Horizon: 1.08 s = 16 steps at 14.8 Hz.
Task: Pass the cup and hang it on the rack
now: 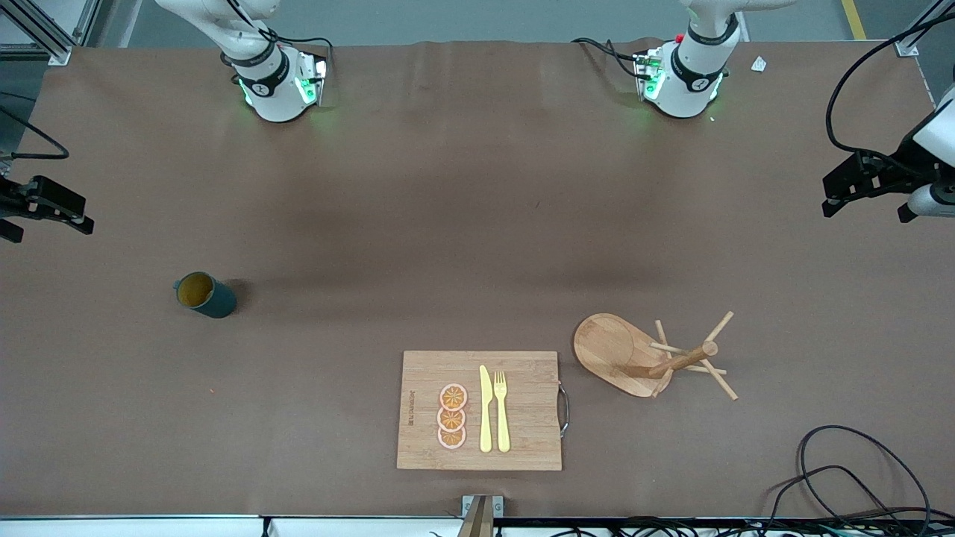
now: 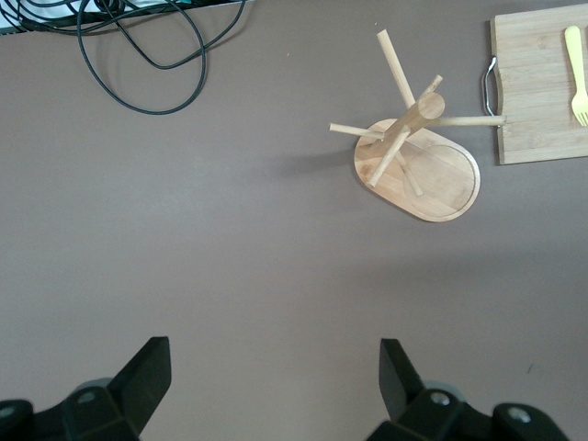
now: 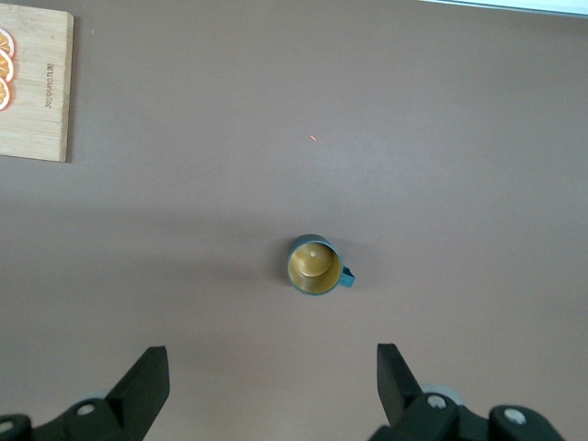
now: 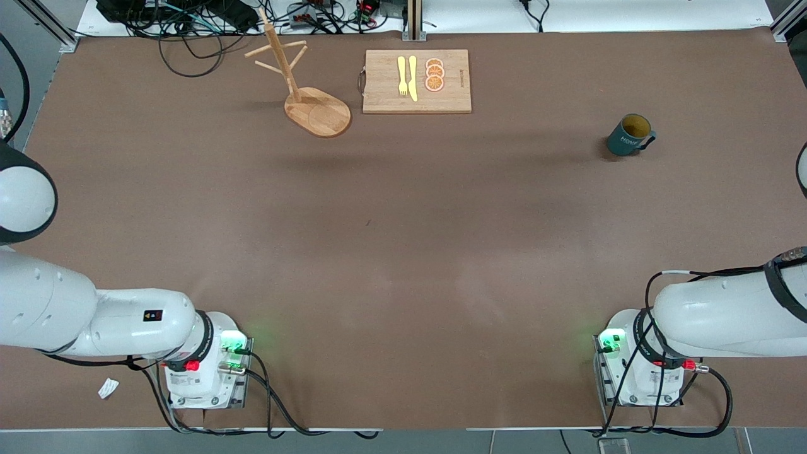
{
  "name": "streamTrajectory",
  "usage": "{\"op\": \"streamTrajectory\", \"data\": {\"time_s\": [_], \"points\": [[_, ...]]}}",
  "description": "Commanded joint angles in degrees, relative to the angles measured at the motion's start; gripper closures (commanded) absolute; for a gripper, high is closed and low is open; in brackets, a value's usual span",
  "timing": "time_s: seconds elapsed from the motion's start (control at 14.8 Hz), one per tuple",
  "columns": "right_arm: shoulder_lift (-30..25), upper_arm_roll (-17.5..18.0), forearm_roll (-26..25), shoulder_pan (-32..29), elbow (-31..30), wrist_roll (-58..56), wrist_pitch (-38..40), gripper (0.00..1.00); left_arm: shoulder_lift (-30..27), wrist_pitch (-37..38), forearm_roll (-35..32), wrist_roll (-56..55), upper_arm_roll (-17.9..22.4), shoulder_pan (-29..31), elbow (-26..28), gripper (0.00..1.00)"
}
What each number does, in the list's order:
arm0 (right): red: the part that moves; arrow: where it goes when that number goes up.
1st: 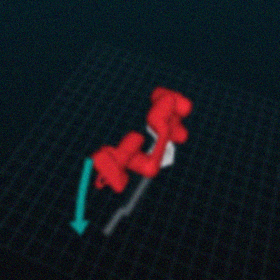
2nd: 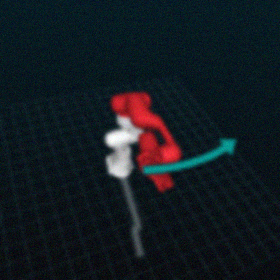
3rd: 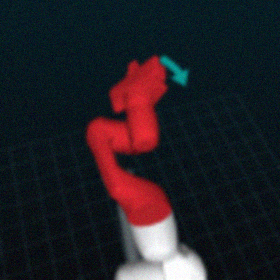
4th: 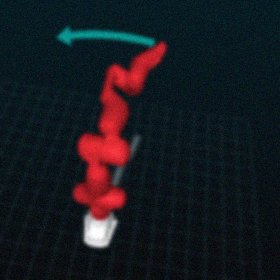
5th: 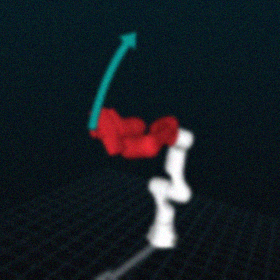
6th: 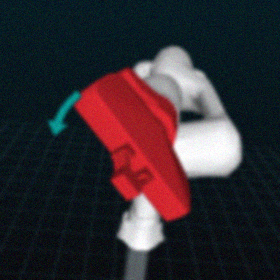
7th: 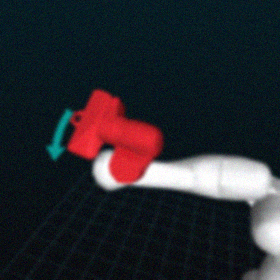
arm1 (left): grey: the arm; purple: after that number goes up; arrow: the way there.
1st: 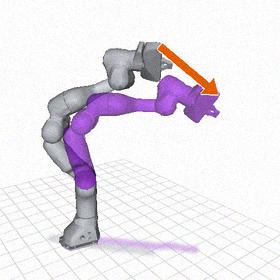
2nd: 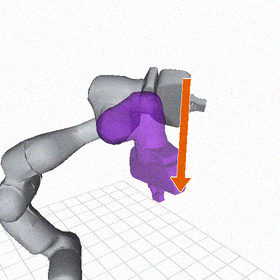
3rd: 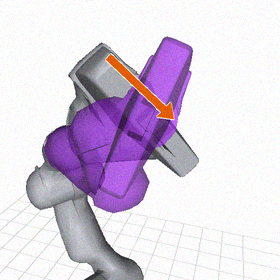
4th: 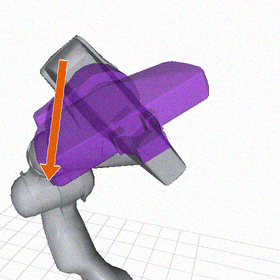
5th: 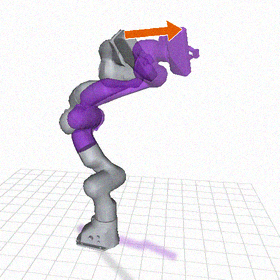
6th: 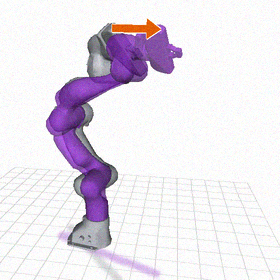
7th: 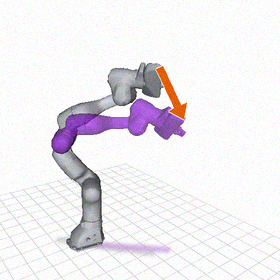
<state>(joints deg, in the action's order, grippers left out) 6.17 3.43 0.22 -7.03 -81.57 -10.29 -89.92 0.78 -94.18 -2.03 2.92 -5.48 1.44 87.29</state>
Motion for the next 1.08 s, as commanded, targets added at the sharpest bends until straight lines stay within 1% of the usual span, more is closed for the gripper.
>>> {"op": "streamTrajectory", "data": {"time_s": [0.0,0.61,0.94,1.01], "points": [[-0.8,0.3,-0.7,0.0,-0.2,1.1,0.5,0.0,-1.3,-0.6,0.1,-1.0,-0.1,1.5,1.1,0.0],[-0.7,0.2,-0.6,0.0,-0.3,0.3,0.5,0.0,-1.0,-0.5,0.0,-1.2,-0.2,1.6,0.6,0.0],[-0.6,0.0,-0.7,0.0,-3.3,0.2,0.7,0.0,-1.0,-0.5,-0.2,-1.1,-0.2,1.6,0.6,0.0],[-0.7,0.1,-0.9,0.0,-5.7,0.4,0.3,0.0,-1.0,-0.5,-0.2,-0.9,-0.2,1.5,0.6,0.0]]}}
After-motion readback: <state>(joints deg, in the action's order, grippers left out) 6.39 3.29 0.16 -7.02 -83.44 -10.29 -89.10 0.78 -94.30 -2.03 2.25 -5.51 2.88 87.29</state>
